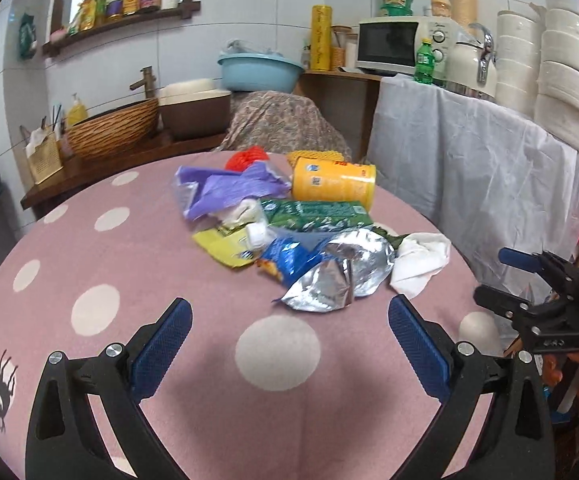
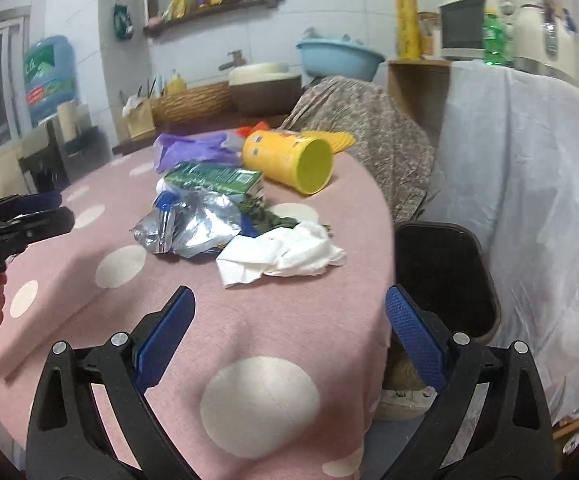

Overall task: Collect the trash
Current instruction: 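Return both tools to the table and grasp the white tissue with the right tool, then grasp the foil chip bag with the left tool and lift it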

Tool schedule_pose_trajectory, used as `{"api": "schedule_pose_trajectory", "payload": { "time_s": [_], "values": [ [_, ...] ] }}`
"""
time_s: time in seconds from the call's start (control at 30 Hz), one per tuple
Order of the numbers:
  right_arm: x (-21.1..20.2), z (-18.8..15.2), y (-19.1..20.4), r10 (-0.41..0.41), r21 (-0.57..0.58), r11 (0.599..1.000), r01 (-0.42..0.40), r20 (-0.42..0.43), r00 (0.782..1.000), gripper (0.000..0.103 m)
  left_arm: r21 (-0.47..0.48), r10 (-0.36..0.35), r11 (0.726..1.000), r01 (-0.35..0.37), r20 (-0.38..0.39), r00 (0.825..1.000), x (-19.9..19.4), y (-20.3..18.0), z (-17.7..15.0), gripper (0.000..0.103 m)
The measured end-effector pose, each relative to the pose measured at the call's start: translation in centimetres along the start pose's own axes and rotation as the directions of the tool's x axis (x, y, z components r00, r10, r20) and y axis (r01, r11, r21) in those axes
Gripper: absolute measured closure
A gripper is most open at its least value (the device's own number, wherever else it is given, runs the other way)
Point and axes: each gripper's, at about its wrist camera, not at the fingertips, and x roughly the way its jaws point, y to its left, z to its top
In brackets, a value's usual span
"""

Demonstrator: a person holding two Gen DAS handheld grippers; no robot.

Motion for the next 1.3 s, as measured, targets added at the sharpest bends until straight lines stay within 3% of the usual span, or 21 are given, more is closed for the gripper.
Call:
{"api": "schedule_pose_trajectory", "payload": {
  "time_s": [0.1,0.37,0.53,0.77,0.87,1.1,1.3],
  "values": [
    [2.1,1.0,0.2,0.018,0.000,1.000,-0.018,-0.054,0.998,0.008,-0.017,0.006,1.000,-0.006,-0.006,1.000,-0.2,0.9,-0.4,0.005],
    [7.0,3.0,0.9,-0.046,-0.072,0.997,0.035,-0.165,0.985,0.009,-0.010,-0.008,1.000,0.008,-0.021,1.000,-0.1,0.9,-1.5,0.005],
    [8.0,3.1,0.8,-0.055,-0.073,0.996,0.042,-0.197,0.979,0.031,-0.003,-0.031,1.000,0.031,-0.030,0.999,0.2,0.6,-1.8,0.005],
    [7.1,2.9,0.8,-0.032,-0.061,0.998,0.022,-0.163,0.986,0.071,-0.004,-0.069,0.998,0.069,-0.059,0.996,1.1,-0.1,-1.8,0.005],
    [6.2,2.7,1.2,-0.022,-0.080,0.997,0.011,-0.139,0.990,0.079,0.014,-0.058,0.998,0.059,-0.073,0.996,1.8,-0.7,-1.1,0.005],
    [3.2,2.3,1.8,0.006,-0.077,0.997,-0.011,-0.066,0.998,0.081,-0.024,-0.057,0.998,0.054,-0.129,0.990,4.3,-1.5,0.6,0.008],
    [1.4,2.1,2.5,0.029,-0.087,0.996,-0.031,-0.027,0.999,0.081,-0.057,-0.039,0.998,0.028,-0.191,0.981,6.6,-2.1,0.7,0.030]
  ]
}}
